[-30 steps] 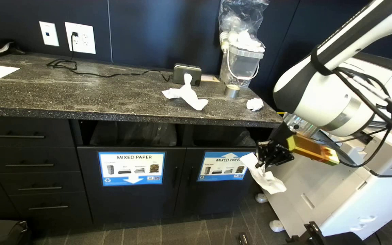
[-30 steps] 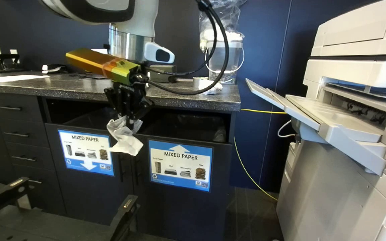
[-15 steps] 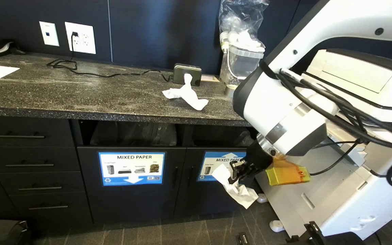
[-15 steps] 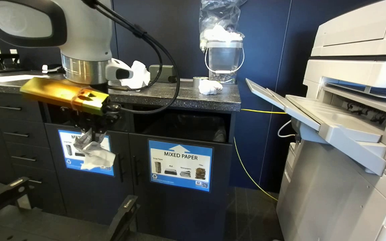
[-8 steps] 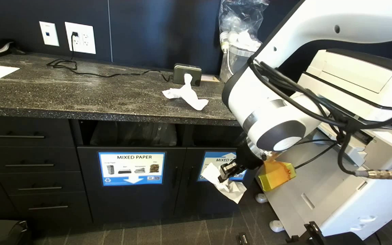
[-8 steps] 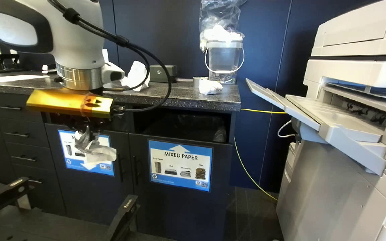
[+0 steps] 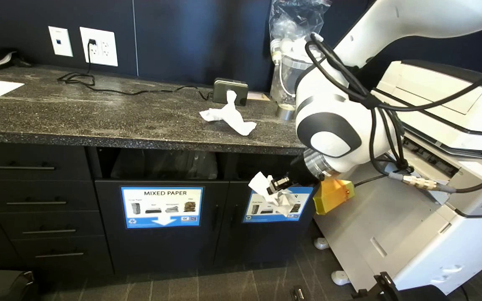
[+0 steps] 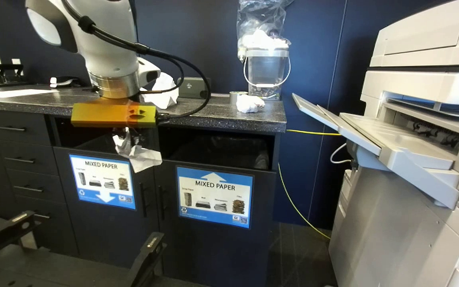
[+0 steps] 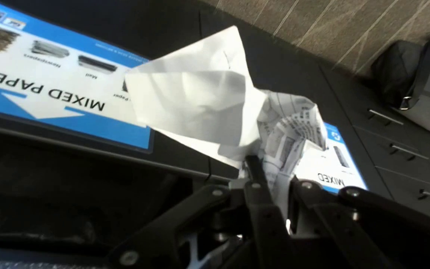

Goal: Put the tissue in the trash can.

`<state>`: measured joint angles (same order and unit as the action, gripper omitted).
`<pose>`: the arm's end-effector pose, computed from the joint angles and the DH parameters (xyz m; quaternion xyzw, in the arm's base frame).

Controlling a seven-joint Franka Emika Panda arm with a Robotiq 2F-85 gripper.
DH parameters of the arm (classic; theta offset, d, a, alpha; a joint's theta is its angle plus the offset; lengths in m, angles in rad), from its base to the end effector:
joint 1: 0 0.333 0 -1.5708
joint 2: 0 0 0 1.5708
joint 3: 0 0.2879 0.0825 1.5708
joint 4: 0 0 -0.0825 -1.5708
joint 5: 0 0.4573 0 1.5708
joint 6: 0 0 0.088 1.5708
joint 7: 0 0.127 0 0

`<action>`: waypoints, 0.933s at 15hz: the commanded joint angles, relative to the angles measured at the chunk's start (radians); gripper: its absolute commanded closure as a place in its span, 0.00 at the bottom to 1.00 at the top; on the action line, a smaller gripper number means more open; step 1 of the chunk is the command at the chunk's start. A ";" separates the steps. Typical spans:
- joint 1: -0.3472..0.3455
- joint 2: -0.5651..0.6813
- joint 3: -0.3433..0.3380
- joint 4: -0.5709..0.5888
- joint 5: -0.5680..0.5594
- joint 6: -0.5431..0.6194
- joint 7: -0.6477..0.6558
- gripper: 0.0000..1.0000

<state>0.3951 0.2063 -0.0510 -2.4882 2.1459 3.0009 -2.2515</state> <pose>0.4324 0.0909 0.0811 -0.9369 -0.2296 -0.2504 0.0830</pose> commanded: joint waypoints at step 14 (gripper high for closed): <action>-0.007 0.647 -0.381 0.047 0.361 -1.025 -0.481 0.88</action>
<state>0.4303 0.7311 -0.4393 -2.5191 2.5065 2.0632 -2.7146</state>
